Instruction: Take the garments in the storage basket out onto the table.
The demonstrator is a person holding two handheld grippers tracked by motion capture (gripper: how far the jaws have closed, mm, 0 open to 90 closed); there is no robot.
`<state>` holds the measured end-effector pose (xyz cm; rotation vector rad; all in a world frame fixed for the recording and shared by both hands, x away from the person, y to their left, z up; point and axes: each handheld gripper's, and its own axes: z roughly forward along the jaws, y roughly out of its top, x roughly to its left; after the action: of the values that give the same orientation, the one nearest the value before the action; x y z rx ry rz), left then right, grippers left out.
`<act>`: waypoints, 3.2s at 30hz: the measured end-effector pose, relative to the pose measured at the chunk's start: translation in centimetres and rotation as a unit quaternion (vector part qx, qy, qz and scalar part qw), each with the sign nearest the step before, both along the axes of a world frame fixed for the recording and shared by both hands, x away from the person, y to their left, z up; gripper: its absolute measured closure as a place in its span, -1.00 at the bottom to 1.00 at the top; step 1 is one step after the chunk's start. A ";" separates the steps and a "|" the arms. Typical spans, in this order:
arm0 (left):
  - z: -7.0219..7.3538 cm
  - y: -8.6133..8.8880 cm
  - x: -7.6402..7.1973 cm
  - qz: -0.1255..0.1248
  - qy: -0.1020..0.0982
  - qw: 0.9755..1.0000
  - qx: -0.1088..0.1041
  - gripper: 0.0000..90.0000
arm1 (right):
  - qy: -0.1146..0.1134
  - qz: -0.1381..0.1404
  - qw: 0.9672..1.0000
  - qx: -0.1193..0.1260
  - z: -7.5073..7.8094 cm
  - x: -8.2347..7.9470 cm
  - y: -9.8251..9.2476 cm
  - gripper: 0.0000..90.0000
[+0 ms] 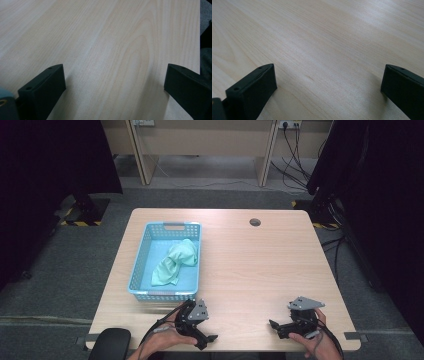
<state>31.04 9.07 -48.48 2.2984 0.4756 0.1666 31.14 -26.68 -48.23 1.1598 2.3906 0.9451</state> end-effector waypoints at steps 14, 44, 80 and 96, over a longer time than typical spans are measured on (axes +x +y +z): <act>1.8 -0.1 -0.7 -0.007 -0.005 0.999 -0.037 -0.94 | 0.000 0.000 1.000 0.000 0.0 0.0 0.0 -0.99; 6.1 -0.6 -1.7 -0.006 -0.036 0.996 -0.087 -0.94 | 0.000 -0.001 1.000 0.000 0.0 0.0 0.0 -0.99; 10.8 2.0 1.8 0.070 -0.070 0.990 -0.096 -0.93 | -0.001 -0.001 1.000 0.000 0.0 0.1 0.0 -0.99; 12.6 4.3 4.8 0.121 -0.070 0.986 -0.092 -0.93 | -0.001 -0.001 1.000 0.000 0.0 0.1 0.1 -0.99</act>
<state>35.88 13.34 -35.89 2.0286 0.6670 0.3852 31.25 -26.63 -48.24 1.1599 2.3877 0.9448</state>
